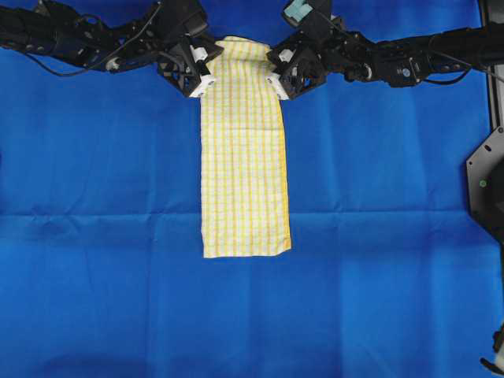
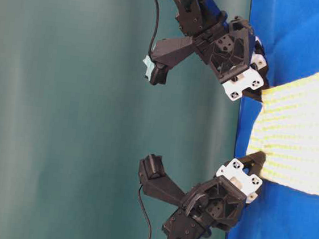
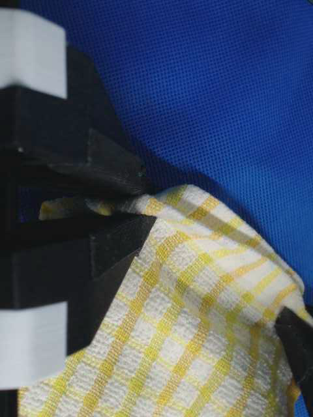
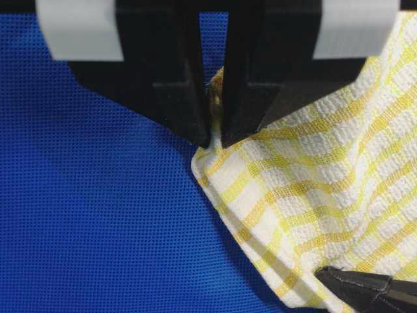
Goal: Fold the yellow towel.
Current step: 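Fold the top end down toward the bottom end with both grippers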
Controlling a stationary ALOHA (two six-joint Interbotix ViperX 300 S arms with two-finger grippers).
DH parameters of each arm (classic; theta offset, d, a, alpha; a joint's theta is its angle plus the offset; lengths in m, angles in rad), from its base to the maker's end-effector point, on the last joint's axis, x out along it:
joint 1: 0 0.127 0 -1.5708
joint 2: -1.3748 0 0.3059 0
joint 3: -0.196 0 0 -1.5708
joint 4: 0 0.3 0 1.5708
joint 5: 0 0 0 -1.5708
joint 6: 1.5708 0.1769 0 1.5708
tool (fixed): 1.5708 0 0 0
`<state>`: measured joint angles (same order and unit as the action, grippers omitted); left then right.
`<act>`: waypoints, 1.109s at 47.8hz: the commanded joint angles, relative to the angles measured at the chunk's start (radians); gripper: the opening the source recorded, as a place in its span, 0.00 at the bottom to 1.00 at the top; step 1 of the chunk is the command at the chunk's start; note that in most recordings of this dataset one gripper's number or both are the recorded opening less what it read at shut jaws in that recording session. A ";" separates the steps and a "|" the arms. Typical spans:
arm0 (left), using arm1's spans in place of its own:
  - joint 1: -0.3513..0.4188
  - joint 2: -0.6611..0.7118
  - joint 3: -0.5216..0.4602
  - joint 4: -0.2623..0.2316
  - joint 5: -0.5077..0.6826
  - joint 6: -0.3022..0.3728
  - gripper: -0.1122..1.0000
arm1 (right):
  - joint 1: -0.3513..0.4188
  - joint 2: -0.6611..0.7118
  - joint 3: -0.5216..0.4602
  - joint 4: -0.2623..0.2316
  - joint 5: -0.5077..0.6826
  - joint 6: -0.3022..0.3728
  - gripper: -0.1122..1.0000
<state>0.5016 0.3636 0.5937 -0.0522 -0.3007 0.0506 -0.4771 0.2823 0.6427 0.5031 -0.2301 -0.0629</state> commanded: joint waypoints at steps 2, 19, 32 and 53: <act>0.003 -0.032 -0.008 0.002 0.017 0.005 0.14 | -0.002 -0.031 -0.006 0.002 -0.006 -0.005 0.15; -0.063 -0.176 0.003 0.002 0.078 0.005 0.14 | 0.002 -0.161 0.006 -0.014 0.012 -0.014 0.15; -0.123 -0.258 0.035 0.002 0.098 0.003 0.14 | 0.057 -0.247 0.046 -0.028 0.032 -0.014 0.15; -0.293 -0.316 0.135 -0.006 0.087 -0.023 0.14 | 0.262 -0.351 0.192 0.005 0.006 -0.009 0.15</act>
<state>0.2470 0.0828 0.7256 -0.0552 -0.2025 0.0353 -0.2577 -0.0322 0.8222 0.4970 -0.2071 -0.0736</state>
